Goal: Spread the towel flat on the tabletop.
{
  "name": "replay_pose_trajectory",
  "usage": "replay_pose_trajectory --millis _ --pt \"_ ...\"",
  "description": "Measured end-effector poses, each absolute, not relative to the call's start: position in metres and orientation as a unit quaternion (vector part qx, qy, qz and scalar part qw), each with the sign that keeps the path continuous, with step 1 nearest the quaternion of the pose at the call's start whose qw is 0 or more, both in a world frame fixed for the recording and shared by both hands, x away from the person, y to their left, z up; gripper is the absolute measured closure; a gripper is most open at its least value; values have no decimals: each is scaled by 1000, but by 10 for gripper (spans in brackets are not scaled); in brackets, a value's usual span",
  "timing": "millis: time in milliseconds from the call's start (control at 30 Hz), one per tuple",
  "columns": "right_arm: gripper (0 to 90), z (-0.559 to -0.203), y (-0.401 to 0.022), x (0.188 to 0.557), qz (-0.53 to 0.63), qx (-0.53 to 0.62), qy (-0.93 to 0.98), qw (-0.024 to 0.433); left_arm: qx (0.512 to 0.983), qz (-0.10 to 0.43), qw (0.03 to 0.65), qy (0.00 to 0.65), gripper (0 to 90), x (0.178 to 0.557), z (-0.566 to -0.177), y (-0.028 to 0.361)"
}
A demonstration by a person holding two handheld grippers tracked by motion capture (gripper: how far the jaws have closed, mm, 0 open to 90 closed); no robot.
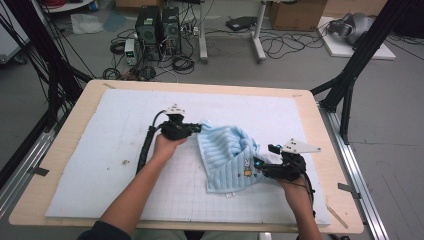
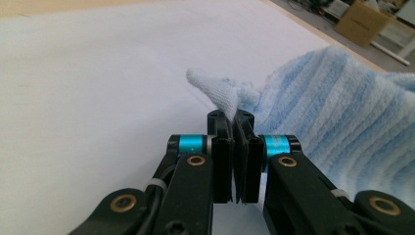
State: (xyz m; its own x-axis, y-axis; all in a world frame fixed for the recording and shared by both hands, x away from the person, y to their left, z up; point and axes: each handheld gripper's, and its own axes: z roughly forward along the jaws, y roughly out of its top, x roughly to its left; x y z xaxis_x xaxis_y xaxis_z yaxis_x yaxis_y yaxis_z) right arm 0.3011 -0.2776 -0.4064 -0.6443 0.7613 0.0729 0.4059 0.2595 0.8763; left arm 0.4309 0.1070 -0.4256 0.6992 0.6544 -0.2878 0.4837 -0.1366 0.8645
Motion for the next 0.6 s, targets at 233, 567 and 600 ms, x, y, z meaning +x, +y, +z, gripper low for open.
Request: replay_pose_trajectory --millis 233,567,600 --pt "238 -408 -252 314 468 362 788 170 716 109 554 411 866 432 -415 163" --pt "634 -437 -206 332 384 329 858 91 702 131 542 443 865 429 -424 208" --pt "697 -438 -204 331 387 322 860 84 700 135 543 445 865 429 -424 211"
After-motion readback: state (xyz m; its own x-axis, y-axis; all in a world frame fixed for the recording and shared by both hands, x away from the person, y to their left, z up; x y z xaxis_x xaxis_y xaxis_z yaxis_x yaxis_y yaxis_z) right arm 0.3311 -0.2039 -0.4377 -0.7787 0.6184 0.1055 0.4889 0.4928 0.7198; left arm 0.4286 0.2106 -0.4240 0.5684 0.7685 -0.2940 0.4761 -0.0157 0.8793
